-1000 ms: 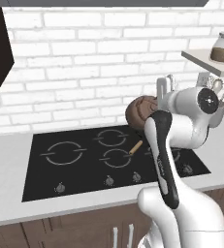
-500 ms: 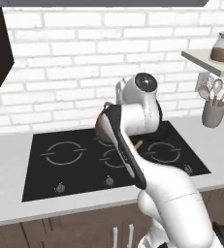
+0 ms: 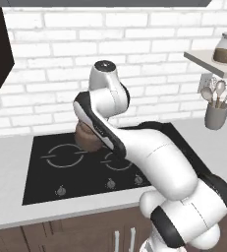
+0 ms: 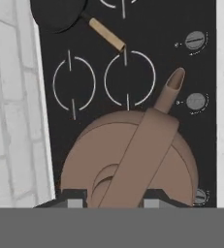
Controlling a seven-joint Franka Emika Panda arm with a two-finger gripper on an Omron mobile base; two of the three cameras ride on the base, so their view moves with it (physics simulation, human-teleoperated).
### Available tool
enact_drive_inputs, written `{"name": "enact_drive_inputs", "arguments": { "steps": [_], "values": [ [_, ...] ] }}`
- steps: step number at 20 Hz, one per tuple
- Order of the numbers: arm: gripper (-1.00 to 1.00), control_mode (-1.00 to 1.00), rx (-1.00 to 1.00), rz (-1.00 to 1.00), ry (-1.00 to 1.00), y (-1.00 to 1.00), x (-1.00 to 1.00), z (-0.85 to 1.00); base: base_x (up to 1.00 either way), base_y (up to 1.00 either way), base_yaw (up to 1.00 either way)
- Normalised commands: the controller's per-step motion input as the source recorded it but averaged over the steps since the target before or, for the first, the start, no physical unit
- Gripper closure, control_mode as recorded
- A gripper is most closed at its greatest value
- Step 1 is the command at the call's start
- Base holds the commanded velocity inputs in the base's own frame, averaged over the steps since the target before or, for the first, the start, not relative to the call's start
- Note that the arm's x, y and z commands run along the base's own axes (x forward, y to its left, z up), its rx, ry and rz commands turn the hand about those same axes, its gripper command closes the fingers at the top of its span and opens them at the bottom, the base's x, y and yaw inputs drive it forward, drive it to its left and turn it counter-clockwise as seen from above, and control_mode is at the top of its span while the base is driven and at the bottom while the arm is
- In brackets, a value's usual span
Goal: Pick the kettle from the counter and place it on a stove burner. Then turn the burner on.
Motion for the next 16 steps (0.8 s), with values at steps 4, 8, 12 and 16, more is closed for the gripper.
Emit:
{"name": "enact_drive_inputs", "arguments": {
  "steps": [4, 8, 12, 16],
  "values": [
    [1.00, -1.00, 0.00, -0.01, 0.08, 0.98, 0.51, -0.53, 0.00, 0.00, 0.00],
    [1.00, -1.00, 0.00, -0.03, 0.07, 1.00, 0.58, -0.48, 0.00, 0.00, 0.00],
    [1.00, -1.00, -0.03, -0.01, 0.03, 0.68, 0.66, -0.26, 0.00, 0.00, 0.00],
    [1.00, -1.00, -0.08, 0.00, 0.02, 0.08, 0.74, -0.22, 0.00, 0.00, 0.00]
  ]
}}
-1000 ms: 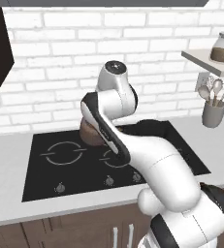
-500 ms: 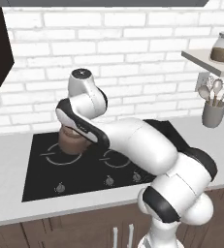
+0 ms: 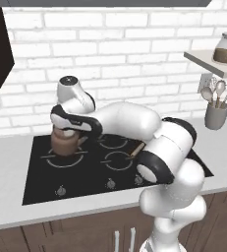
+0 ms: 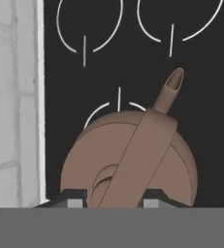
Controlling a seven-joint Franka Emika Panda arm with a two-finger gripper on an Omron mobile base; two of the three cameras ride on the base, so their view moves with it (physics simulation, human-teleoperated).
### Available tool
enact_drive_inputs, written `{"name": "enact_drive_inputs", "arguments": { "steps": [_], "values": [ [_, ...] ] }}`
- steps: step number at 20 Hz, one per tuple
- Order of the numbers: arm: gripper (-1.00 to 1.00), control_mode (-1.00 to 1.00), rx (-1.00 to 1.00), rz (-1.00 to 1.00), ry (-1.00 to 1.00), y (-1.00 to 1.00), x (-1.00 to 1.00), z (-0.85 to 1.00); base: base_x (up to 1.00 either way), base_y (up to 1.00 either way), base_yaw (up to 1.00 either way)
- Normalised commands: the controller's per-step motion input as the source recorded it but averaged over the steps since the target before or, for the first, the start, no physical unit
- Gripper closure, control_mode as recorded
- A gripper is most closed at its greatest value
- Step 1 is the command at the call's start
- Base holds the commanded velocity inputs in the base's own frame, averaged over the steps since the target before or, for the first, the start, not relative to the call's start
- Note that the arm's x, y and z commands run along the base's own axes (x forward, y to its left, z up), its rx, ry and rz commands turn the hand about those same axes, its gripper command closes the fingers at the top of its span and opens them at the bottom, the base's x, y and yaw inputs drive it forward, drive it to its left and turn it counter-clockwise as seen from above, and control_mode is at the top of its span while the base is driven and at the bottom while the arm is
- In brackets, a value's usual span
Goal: Pick the kettle from the counter and place it on a stove burner. Then turn the burner on.
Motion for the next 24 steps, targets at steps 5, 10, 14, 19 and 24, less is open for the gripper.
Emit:
{"name": "enact_drive_inputs", "arguments": {
  "steps": [5, 10, 14, 19, 24],
  "values": [
    [1.00, -1.00, -0.08, 0.00, 0.16, 0.02, 0.33, -0.21, 0.00, 0.00, 0.00],
    [1.00, -1.00, -0.12, 0.00, 0.33, 0.10, 0.01, -0.55, 0.00, 0.00, 0.00],
    [1.00, -1.00, -0.06, 0.00, 0.19, 0.20, 0.01, -0.44, 0.00, 0.00, 0.00],
    [1.00, -1.00, 0.00, 0.00, 0.05, 0.11, 0.05, -0.03, 0.00, 0.00, 0.00],
    [1.00, -1.00, 0.00, -0.02, 0.01, 0.38, 0.34, 0.00, 0.00, 0.00, 0.00]
  ]
}}
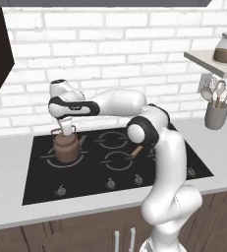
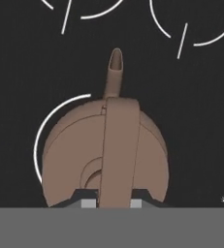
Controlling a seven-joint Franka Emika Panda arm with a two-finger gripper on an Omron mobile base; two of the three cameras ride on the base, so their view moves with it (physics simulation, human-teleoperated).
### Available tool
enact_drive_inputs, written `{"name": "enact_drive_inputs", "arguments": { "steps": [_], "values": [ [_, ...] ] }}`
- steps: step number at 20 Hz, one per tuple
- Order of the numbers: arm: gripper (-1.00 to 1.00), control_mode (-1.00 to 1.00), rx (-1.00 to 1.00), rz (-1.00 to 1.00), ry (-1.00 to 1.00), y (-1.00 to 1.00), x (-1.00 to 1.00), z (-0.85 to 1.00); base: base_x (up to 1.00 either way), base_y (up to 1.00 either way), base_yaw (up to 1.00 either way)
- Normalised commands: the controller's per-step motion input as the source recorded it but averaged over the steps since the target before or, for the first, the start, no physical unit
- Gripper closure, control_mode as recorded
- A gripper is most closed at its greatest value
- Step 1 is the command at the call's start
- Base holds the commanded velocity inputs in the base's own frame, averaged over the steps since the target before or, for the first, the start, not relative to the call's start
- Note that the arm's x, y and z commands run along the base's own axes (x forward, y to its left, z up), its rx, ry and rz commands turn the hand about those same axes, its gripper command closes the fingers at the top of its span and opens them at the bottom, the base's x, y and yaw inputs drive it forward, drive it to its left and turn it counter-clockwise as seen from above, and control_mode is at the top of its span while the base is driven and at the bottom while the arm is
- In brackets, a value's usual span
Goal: Pick the kettle from the counter and place it on a stove burner. Then turn the burner on.
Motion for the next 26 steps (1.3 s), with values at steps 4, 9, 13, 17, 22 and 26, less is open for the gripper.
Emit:
{"name": "enact_drive_inputs", "arguments": {
  "steps": [4, 9, 13, 17, 22, 26],
  "values": [
    [1.00, -1.00, 0.00, 0.00, 0.05, 0.02, 0.03, 0.00, 0.00, 0.00, 0.00],
    [1.00, -1.00, 0.09, 0.00, 0.01, 0.00, 0.00, -0.05, 0.00, 0.00, 0.00],
    [-1.00, -1.00, 0.06, 0.00, 0.00, 0.00, 0.00, -0.02, 0.00, 0.00, 0.00],
    [-1.00, -1.00, 0.00, 0.00, 0.00, 0.00, 0.00, 0.00, 0.00, 0.00, 0.00],
    [-1.00, -1.00, 0.00, 0.00, 0.00, 0.00, -0.04, 0.00, 0.00, 0.00, 0.00],
    [-1.00, -1.00, 0.00, 0.00, 0.00, 0.00, -0.10, 0.00, 0.00, 0.00, 0.00]
  ]
}}
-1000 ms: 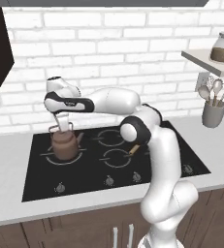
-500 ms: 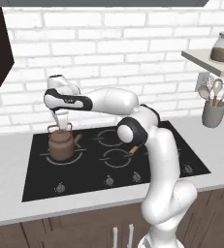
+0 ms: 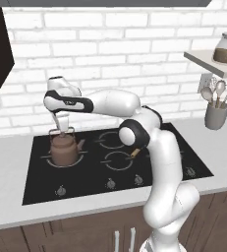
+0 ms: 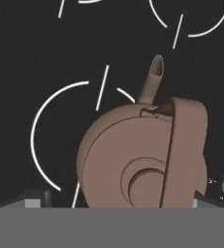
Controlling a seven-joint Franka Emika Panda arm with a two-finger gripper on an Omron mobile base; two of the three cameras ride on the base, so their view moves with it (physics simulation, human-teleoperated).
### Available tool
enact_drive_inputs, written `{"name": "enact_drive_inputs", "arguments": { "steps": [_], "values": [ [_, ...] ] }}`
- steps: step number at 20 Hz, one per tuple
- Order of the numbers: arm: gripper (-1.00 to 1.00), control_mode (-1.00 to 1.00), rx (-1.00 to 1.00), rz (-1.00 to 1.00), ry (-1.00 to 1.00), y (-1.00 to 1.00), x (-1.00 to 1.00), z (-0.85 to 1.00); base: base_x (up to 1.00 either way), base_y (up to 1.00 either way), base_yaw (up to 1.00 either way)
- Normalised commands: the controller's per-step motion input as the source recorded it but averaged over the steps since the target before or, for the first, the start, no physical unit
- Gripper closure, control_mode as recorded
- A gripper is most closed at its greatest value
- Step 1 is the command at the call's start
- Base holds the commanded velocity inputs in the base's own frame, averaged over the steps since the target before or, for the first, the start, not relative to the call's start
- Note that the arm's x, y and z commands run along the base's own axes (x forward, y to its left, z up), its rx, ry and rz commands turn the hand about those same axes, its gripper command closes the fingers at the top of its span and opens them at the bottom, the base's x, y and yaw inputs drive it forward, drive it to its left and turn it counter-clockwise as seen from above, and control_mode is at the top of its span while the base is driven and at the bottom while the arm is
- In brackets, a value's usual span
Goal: Pick the kettle from the counter and place it on a stove burner. Then turn the burner on.
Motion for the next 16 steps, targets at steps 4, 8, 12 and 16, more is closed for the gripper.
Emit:
{"name": "enact_drive_inputs", "arguments": {
  "steps": [4, 8, 12, 16],
  "values": [
    [-1.00, -1.00, -0.04, 0.01, 0.00, 0.00, -0.20, -0.11, 0.00, 0.00, 0.00],
    [-1.00, -1.00, -0.12, 0.03, 0.05, 0.00, -0.39, -0.49, 0.00, 0.00, 0.00],
    [-1.00, -1.00, -0.05, 0.03, 0.01, 0.00, -0.26, -0.34, 0.00, 0.00, 0.00],
    [-1.00, -1.00, -0.02, 0.03, 0.00, 0.00, -0.34, -0.15, 0.00, 0.00, 0.00]
  ]
}}
